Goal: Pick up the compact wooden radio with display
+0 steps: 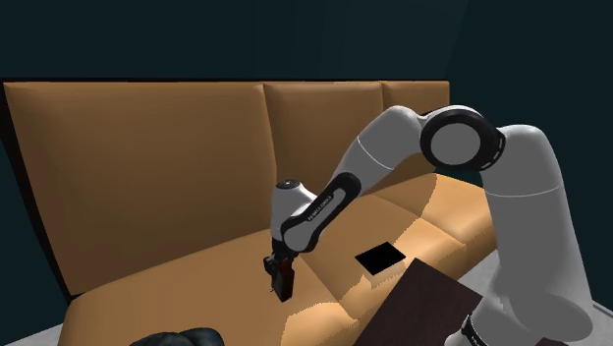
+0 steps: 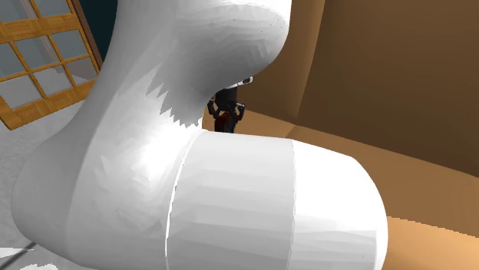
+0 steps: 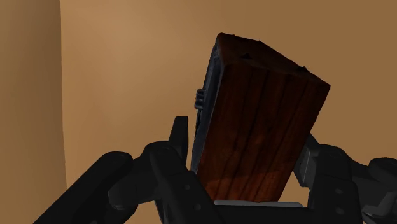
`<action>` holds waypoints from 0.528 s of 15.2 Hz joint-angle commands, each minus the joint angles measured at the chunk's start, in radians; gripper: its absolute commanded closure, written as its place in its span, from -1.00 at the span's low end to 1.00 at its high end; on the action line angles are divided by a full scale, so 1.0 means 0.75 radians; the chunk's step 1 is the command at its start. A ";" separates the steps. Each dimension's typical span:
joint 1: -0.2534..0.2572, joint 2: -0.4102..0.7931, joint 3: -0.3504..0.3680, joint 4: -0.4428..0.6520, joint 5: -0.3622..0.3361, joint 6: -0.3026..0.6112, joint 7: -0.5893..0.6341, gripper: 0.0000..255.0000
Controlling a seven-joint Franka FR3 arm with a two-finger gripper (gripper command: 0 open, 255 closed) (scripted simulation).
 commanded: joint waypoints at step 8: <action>-0.021 -0.140 0.028 -0.018 0.033 -0.121 -0.017 1.00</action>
